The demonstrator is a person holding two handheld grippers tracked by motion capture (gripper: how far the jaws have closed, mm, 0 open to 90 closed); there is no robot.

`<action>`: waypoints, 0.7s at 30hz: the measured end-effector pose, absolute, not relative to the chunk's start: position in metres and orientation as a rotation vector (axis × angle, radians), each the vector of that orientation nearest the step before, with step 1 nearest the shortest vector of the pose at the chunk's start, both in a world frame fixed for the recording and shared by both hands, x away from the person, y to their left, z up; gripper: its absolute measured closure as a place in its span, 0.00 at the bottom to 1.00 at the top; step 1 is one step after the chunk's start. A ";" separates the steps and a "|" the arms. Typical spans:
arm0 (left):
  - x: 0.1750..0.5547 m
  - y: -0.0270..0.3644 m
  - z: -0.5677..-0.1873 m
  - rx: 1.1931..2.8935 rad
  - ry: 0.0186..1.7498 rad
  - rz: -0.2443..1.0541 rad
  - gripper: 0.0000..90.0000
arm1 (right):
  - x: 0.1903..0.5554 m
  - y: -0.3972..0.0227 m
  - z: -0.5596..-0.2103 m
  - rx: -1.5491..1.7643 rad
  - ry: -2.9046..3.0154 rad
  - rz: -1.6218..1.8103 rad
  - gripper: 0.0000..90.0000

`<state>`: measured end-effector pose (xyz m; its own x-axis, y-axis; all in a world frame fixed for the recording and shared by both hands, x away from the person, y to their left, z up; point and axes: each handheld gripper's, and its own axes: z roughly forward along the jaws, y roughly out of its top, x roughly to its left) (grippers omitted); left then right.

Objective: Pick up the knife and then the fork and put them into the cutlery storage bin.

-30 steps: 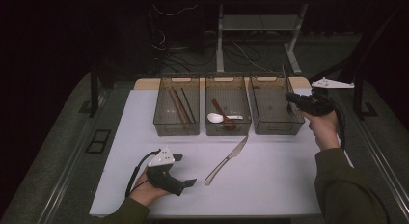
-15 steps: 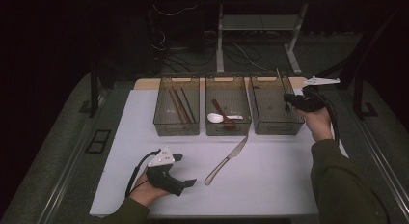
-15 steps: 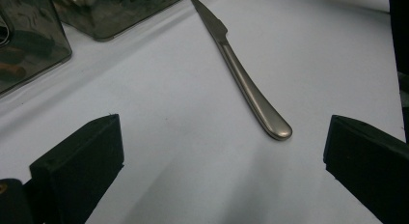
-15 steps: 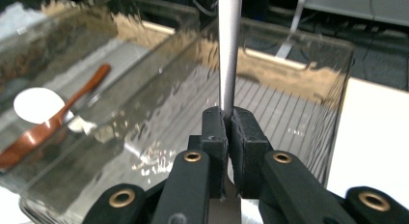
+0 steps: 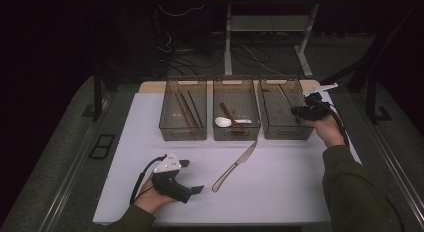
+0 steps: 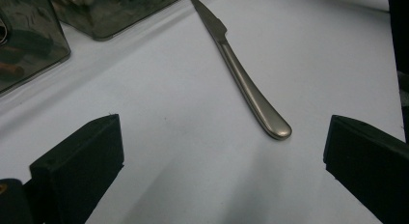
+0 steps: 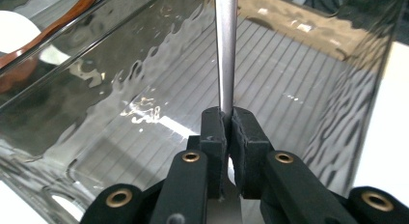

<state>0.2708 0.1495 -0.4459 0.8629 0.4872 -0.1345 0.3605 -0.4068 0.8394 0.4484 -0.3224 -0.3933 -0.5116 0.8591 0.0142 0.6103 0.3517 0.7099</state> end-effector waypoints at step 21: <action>0.270 0.149 -0.446 2.039 0.616 0.158 0.00 | 0.418 -0.322 -0.363 1.277 2.199 1.166 0.58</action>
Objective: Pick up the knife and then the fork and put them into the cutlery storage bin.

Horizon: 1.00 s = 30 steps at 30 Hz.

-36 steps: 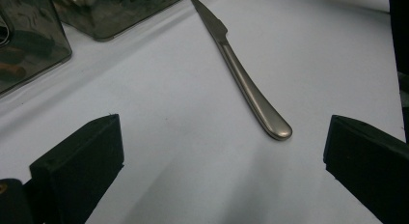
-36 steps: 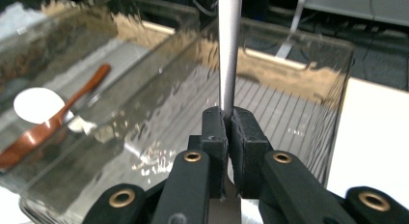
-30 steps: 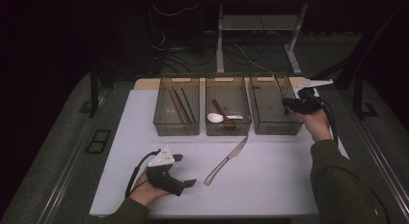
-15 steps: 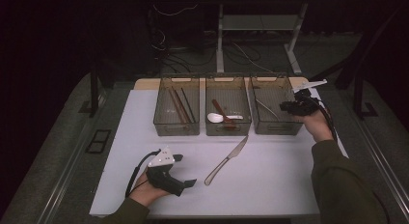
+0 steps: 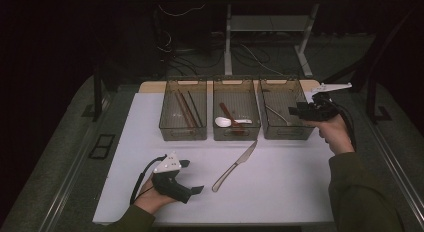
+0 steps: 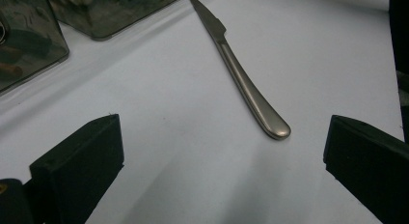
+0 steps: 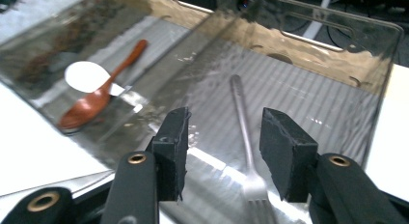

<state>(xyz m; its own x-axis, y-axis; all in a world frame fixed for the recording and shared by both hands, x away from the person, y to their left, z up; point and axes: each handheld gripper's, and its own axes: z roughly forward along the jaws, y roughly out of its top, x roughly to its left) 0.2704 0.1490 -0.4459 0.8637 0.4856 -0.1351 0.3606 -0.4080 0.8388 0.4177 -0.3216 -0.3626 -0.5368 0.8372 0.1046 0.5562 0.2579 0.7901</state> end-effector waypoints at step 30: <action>0.270 0.148 -0.446 2.039 0.618 0.157 0.00 | 0.370 -0.218 -0.407 1.015 2.589 1.117 0.99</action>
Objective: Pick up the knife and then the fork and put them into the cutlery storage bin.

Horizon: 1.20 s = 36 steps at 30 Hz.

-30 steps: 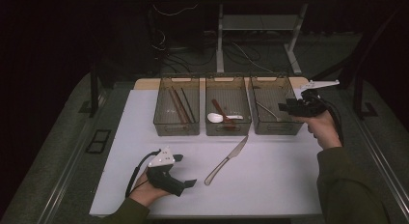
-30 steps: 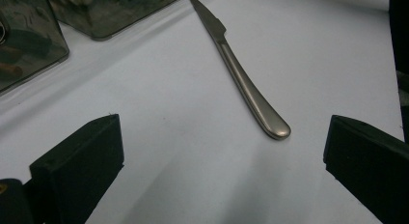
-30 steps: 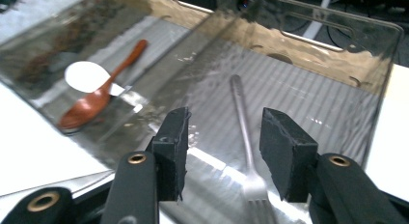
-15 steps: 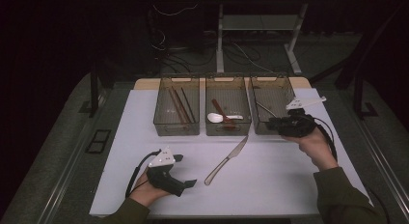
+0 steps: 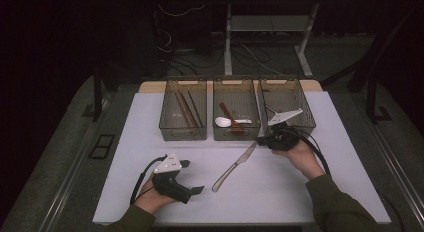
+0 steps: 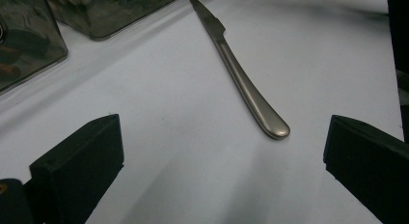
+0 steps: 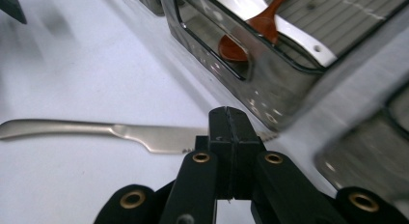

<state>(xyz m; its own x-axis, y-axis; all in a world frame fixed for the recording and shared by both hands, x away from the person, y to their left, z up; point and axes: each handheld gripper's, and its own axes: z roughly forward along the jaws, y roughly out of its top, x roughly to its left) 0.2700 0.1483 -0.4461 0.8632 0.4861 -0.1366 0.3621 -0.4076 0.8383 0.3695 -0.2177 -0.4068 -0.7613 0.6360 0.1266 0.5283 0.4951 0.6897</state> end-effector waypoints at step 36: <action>0.273 0.154 -0.446 2.031 0.626 0.165 0.00 | 0.393 -0.181 -0.437 0.983 2.684 0.868 0.99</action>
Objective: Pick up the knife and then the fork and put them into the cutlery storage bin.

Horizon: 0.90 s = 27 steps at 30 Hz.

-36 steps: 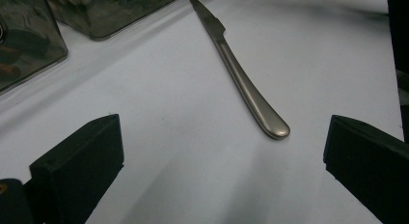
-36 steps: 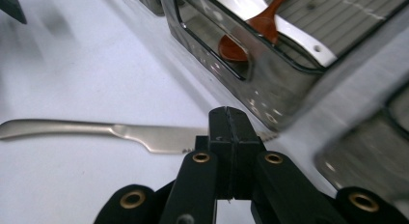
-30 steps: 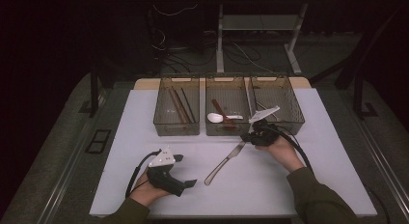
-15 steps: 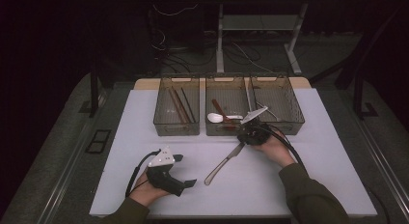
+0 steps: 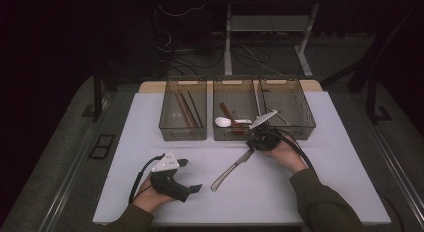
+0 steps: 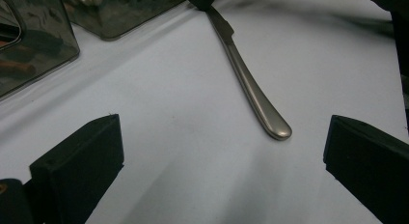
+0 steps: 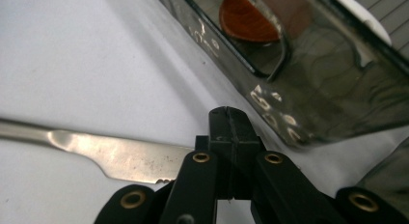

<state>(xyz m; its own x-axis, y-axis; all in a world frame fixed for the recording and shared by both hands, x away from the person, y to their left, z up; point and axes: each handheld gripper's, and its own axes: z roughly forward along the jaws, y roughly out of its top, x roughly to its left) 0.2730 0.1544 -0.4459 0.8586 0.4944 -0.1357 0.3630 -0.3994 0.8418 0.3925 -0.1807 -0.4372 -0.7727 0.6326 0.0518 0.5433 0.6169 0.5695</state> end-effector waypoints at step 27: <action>0.272 0.155 -0.445 2.025 0.616 0.158 0.00 | 0.352 -0.192 -0.429 0.819 2.878 0.718 0.99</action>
<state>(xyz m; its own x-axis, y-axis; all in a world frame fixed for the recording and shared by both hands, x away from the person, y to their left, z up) 0.2721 0.1550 -0.4449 0.8632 0.4853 -0.1391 0.3586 -0.3953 0.8457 0.3524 -0.1916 -0.4294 -0.8565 0.5121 0.0643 0.4823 0.7498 0.4530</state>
